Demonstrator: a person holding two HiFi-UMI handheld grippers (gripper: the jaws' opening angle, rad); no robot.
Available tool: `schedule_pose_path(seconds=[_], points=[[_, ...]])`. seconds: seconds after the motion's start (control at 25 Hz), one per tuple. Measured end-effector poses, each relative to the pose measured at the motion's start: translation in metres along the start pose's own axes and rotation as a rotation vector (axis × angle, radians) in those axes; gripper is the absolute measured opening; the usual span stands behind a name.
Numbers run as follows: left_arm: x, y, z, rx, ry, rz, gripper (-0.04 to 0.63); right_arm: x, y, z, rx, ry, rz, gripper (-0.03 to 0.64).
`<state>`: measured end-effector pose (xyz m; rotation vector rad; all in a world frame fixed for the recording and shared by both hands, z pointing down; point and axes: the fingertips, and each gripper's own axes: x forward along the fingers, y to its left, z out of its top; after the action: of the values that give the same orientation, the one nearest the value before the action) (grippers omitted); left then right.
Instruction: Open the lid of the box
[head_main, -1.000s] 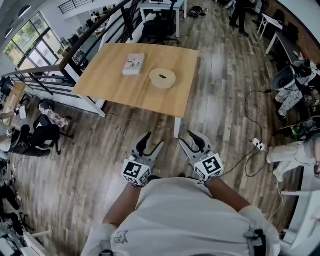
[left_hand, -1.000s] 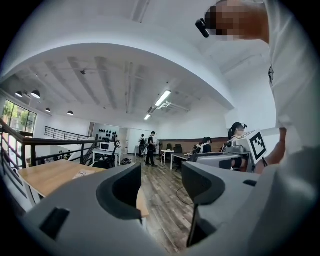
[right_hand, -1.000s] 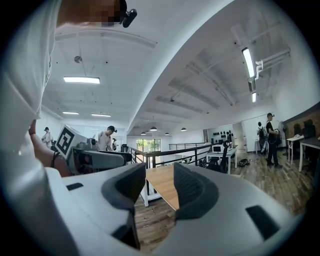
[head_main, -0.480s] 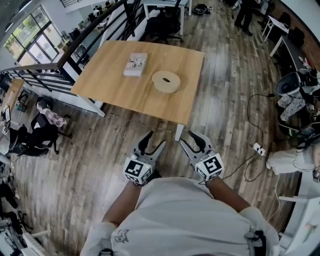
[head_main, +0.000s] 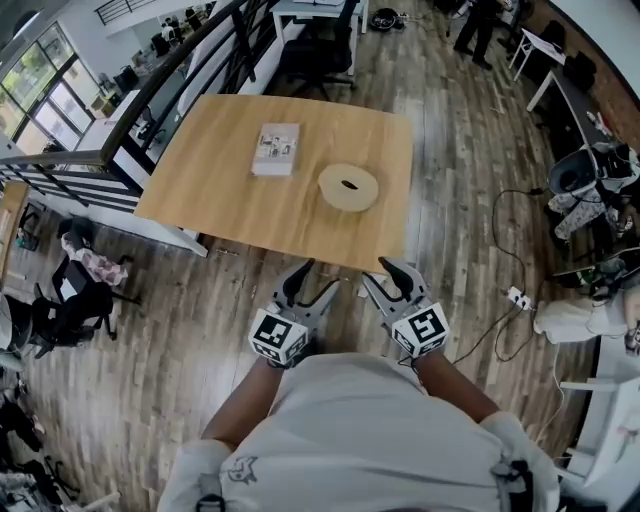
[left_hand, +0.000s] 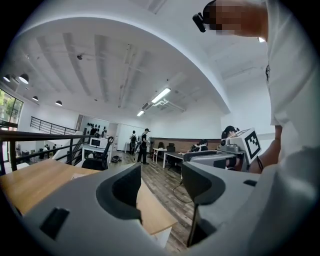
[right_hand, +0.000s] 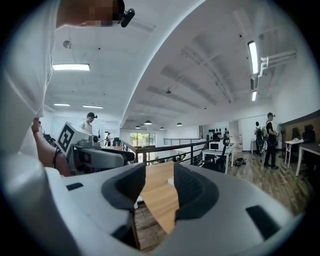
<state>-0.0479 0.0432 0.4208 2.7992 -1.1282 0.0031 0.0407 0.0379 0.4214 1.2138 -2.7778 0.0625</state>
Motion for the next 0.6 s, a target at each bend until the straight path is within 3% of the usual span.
schedule_pose_path(seconds=[0.28, 0.6], points=[[-0.013, 0.063, -0.002, -0.005, 0.03, -0.07, 0.247, 0.065, 0.022, 0.005, 0.005, 0.006, -0.036, 0.183], [-0.002, 0.096, -0.013, -0.028, 0.047, -0.1, 0.247, 0.092, 0.012, -0.003, 0.009, 0.033, -0.073, 0.184]])
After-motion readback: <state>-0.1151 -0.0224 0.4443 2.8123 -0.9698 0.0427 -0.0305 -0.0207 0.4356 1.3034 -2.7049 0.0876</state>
